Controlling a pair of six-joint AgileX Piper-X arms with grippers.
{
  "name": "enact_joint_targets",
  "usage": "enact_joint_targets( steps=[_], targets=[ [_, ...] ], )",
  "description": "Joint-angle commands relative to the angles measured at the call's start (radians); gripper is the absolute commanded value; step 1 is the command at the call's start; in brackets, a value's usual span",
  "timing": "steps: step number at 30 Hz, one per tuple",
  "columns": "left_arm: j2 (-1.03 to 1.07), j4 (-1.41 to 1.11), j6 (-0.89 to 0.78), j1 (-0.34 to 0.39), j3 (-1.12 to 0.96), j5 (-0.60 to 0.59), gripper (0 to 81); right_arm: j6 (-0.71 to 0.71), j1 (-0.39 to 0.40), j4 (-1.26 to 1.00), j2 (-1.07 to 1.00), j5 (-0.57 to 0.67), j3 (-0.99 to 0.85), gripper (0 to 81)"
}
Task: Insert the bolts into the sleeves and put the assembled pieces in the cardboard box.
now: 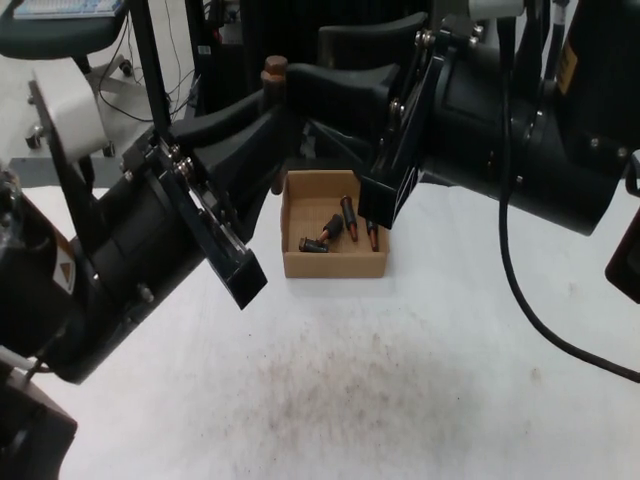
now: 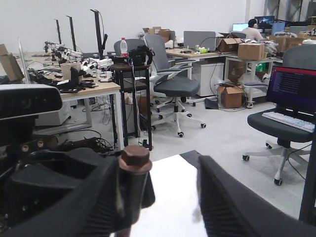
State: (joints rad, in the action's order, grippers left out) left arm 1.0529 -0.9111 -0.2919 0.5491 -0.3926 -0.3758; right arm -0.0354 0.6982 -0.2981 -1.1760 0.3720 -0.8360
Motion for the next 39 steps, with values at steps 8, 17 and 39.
enact_joint_targets(
  steps=[8,17,39],
  targets=[
    [-0.013,-0.049,0.090,-0.005,-0.020,0.009,0.3,-0.017,-0.014,0.003,-0.006,0.000,0.003,46.8],
    [-0.011,0.212,0.178,-0.066,-0.045,0.114,0.3,-0.071,-0.038,-0.155,0.004,-0.001,0.003,46.8],
    [0.680,1.280,0.157,-0.114,-0.957,-0.070,0.3,-0.182,-0.347,0.542,0.132,-0.057,0.003,0.8]
  ],
)
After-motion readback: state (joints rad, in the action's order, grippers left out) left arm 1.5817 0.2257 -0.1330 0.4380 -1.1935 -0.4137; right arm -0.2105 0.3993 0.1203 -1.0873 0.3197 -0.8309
